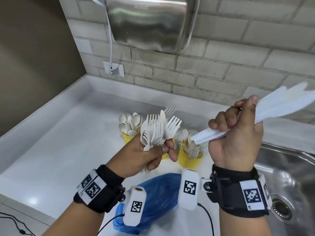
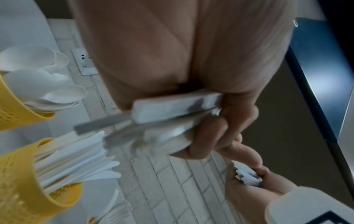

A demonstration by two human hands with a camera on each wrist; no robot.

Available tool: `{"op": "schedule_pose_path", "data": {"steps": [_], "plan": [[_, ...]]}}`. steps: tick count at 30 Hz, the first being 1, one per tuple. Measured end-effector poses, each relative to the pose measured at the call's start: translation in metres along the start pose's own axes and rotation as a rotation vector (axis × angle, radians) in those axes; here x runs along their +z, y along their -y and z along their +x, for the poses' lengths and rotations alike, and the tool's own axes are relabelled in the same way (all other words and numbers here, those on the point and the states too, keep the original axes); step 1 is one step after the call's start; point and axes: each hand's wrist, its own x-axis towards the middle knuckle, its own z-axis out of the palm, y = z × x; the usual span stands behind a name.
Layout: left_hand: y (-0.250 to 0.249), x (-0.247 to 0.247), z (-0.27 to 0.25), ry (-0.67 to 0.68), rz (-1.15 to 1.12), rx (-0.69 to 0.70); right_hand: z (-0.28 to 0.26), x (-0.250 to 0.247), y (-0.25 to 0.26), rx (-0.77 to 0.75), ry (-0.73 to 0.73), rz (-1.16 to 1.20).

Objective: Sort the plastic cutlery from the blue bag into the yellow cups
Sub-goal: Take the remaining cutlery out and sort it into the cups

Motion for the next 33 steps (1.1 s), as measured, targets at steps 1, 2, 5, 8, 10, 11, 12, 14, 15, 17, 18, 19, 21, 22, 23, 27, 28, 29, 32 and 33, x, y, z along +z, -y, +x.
{"op": "schedule_pose_path", "data": {"steps": [1, 2, 5, 8, 10, 11, 12, 14, 15, 17, 18, 19, 21, 22, 23, 27, 28, 29, 32, 33], "plan": [[0.0, 0.0, 0.0, 0.001, 0.004, 0.002, -0.003, 0.002, 0.001, -0.003, 0.062, -0.048], [0.0, -0.001, 0.0, -0.002, 0.015, 0.002, -0.006, 0.002, 0.002, -0.013, 0.127, -0.115], [0.0, 0.0, 0.001, -0.059, 0.123, -0.012, -0.015, 0.001, 0.004, -0.116, 0.305, -0.444], [0.001, 0.0, 0.003, -0.152, 0.275, -0.022, -0.021, 0.004, 0.005, -0.202, 0.442, -0.827], [0.002, -0.002, 0.004, -0.185, 0.387, -0.003, -0.024, 0.007, 0.003, -0.182, 0.505, -0.946], [0.0, -0.002, 0.003, -0.194, 0.428, 0.009, -0.024, 0.007, 0.002, -0.164, 0.528, -0.976], [-0.001, -0.002, 0.003, -0.202, 0.466, 0.017, -0.025, 0.008, 0.001, -0.146, 0.54, -0.994], [-0.002, -0.002, 0.002, -0.211, 0.556, 0.038, -0.025, 0.007, -0.001, -0.134, 0.54, -1.023], [-0.002, -0.002, 0.002, -0.212, 0.599, 0.06, -0.023, 0.006, -0.002, -0.14, 0.534, -1.044], [0.002, -0.006, 0.003, -0.23, 0.678, 0.126, -0.021, 0.005, -0.003, -0.143, 0.543, -1.077], [0.002, -0.007, 0.003, -0.248, 0.72, 0.154, -0.02, 0.004, -0.003, -0.13, 0.563, -1.083], [0.003, -0.008, 0.003, -0.264, 0.757, 0.173, -0.02, 0.004, -0.003, -0.115, 0.585, -1.083], [0.001, -0.007, 0.004, -0.246, 0.785, 0.184, -0.019, 0.004, -0.002, -0.085, 0.618, -1.06], [0.0, -0.007, 0.004, -0.233, 0.788, 0.187, -0.019, 0.004, -0.001, -0.062, 0.635, -1.039], [0.0, -0.006, 0.004, -0.227, 0.792, 0.19, -0.02, 0.004, 0.0, -0.029, 0.657, -1.017], [0.006, -0.011, 0.004, -0.165, 0.762, 0.117, -0.017, 0.0, -0.001, 0.091, 0.748, -0.944], [0.005, -0.01, 0.004, -0.152, 0.752, 0.102, -0.017, 0.0, -0.001, 0.103, 0.759, -0.923], [0.005, -0.01, 0.004, -0.141, 0.738, 0.093, -0.018, 0.0, 0.0, 0.106, 0.764, -0.903], [0.0, -0.007, 0.003, -0.132, 0.692, 0.053, -0.019, 0.0, -0.002, 0.052, 0.685, -0.846], [0.0, -0.008, 0.003, -0.137, 0.687, 0.049, -0.017, -0.001, -0.003, 0.02, 0.622, -0.817]]}}
